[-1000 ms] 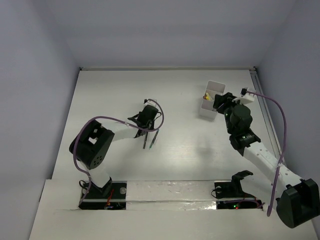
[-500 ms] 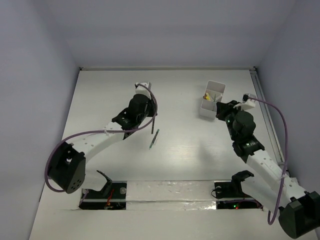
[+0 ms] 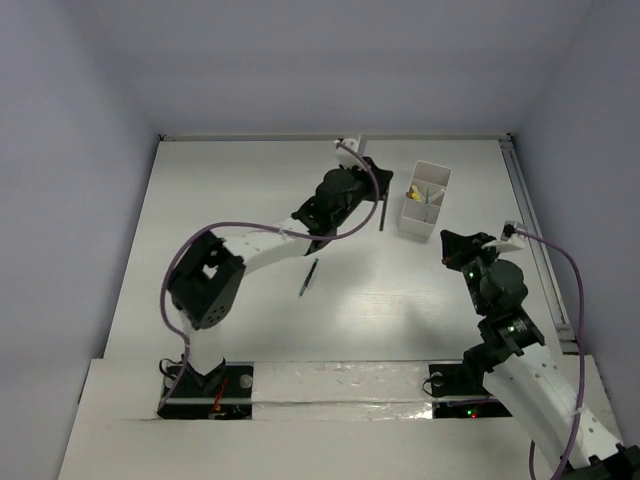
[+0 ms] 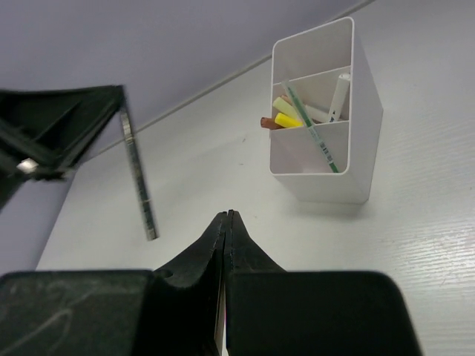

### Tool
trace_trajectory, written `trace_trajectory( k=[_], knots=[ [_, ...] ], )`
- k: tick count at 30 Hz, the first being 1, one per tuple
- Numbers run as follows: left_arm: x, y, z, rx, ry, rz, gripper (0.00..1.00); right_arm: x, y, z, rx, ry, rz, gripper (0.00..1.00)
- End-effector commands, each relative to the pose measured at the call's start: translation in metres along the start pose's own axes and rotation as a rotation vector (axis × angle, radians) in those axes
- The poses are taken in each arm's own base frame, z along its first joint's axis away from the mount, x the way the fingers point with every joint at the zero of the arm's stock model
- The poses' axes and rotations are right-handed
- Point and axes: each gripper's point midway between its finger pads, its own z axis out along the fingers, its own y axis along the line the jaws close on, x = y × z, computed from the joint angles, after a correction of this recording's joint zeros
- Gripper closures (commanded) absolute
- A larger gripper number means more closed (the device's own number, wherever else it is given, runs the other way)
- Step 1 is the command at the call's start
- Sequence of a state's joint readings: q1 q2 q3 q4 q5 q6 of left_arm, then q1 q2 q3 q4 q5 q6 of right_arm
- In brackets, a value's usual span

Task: Sort the stationery into containers
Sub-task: Pick up the drawer from the corner of the board, then place the pen in the storage box.

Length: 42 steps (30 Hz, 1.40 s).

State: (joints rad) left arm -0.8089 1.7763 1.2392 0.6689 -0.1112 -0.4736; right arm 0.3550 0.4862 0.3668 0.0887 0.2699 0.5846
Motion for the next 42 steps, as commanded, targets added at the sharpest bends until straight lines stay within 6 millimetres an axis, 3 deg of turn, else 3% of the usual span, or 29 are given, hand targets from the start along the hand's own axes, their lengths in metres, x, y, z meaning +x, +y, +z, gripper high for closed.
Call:
trace_trajectory(
  k=[1,3,5,11,18,27,33,42],
  knots=[
    [-0.035,-0.052,0.028,0.143,-0.157,-0.013,1.0,-0.016,0.009,-0.012,-0.043,-0.06,0.047,1.0],
    [-0.036,-0.057,0.051,0.135,-0.194,0.016,1.0,-0.016,0.012,-0.015,-0.055,-0.046,0.037,0.99],
    [-0.032,-0.071,0.061,0.152,-0.216,0.03,1.0,-0.016,0.015,-0.016,-0.064,-0.035,0.034,0.99],
    [-0.036,-0.055,0.101,0.022,-0.319,0.078,1.0,-0.01,0.019,-0.019,-0.108,-0.02,0.042,0.99],
    [-0.019,-0.051,0.134,-0.004,-0.35,0.113,1.0,-0.015,0.02,-0.022,-0.113,-0.041,0.016,0.99],
    [0.016,-0.046,0.135,-0.052,-0.366,0.133,1.0,-0.012,0.022,-0.023,-0.138,-0.04,0.023,0.99],
    [0.03,-0.049,0.124,-0.076,-0.39,0.145,1.0,-0.01,0.021,-0.023,-0.142,-0.039,0.026,0.99],
    [0.045,-0.032,0.127,-0.121,-0.403,0.158,1.0,-0.016,0.023,-0.028,-0.155,-0.063,0.03,0.99]
  ],
)
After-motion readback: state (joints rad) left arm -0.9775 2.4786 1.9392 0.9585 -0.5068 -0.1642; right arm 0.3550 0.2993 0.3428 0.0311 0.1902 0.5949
